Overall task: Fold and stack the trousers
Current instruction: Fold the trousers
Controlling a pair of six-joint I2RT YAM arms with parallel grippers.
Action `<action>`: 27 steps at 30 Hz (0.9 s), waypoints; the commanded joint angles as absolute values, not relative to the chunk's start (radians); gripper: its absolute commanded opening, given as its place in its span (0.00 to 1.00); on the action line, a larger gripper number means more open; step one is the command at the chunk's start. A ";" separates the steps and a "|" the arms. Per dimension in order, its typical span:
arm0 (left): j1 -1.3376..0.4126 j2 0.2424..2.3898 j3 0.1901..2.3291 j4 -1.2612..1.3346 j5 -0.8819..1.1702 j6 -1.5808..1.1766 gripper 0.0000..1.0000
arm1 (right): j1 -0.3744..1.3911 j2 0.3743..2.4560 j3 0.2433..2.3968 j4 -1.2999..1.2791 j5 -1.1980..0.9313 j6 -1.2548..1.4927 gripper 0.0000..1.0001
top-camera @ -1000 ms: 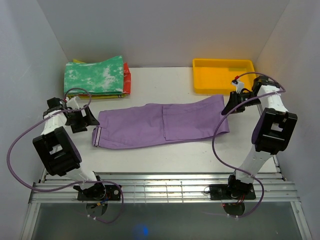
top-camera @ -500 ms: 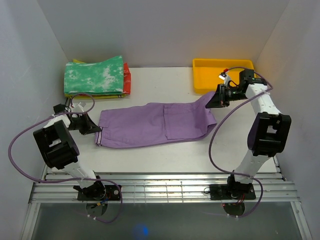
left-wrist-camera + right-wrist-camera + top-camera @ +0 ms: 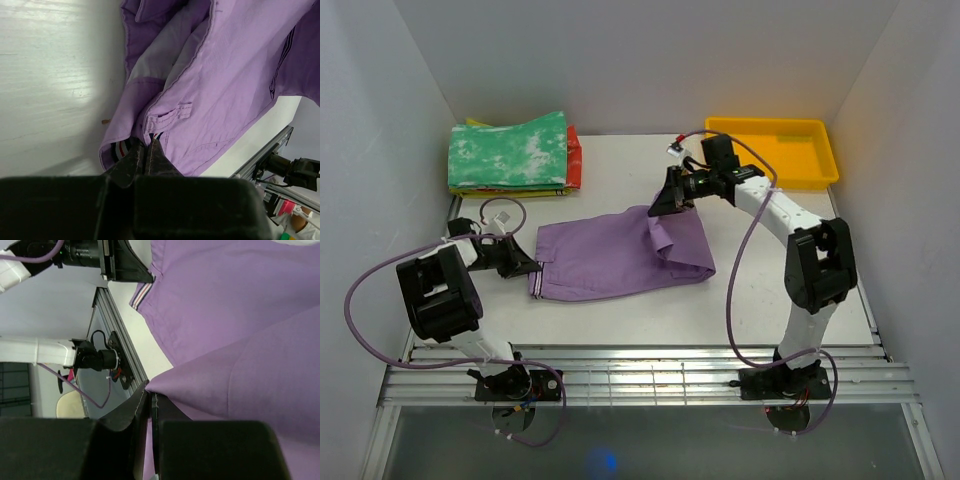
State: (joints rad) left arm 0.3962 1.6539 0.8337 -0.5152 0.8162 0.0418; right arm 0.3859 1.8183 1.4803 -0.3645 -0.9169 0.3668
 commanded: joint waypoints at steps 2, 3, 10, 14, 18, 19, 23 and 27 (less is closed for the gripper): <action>0.364 1.609 0.810 -0.436 0.862 -0.021 0.00 | 0.489 1.936 1.546 -0.141 -0.859 0.569 0.08; 0.354 1.611 0.805 -0.427 0.861 -0.028 0.00 | 0.526 1.956 1.578 -0.123 -0.851 0.596 0.08; 0.339 1.631 0.793 -0.397 0.873 -0.061 0.00 | 0.644 2.089 1.696 -0.094 -0.786 0.661 0.08; 0.337 1.629 0.787 -0.388 0.884 -0.072 0.00 | 0.676 2.134 1.744 -0.069 -0.758 0.683 0.08; 0.336 1.628 0.773 -0.382 0.890 -0.078 0.00 | 0.713 2.164 1.775 -0.060 -0.750 0.707 0.08; 0.333 1.629 0.772 -0.379 0.893 -0.080 0.00 | 0.719 2.167 1.776 -0.057 -0.744 0.712 0.08; 0.331 1.628 0.765 -0.367 0.891 -0.098 0.00 | 0.752 2.178 1.776 -0.028 -0.724 0.745 0.08; 0.327 1.621 0.761 -0.353 0.888 -0.109 0.00 | 0.781 2.200 1.795 -0.017 -0.710 0.770 0.08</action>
State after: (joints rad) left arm 0.3412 1.6531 0.7738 -0.3794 0.8551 -0.0963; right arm 0.7506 2.1784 1.7374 -0.0849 -0.7177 0.7296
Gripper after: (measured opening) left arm 0.025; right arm 0.082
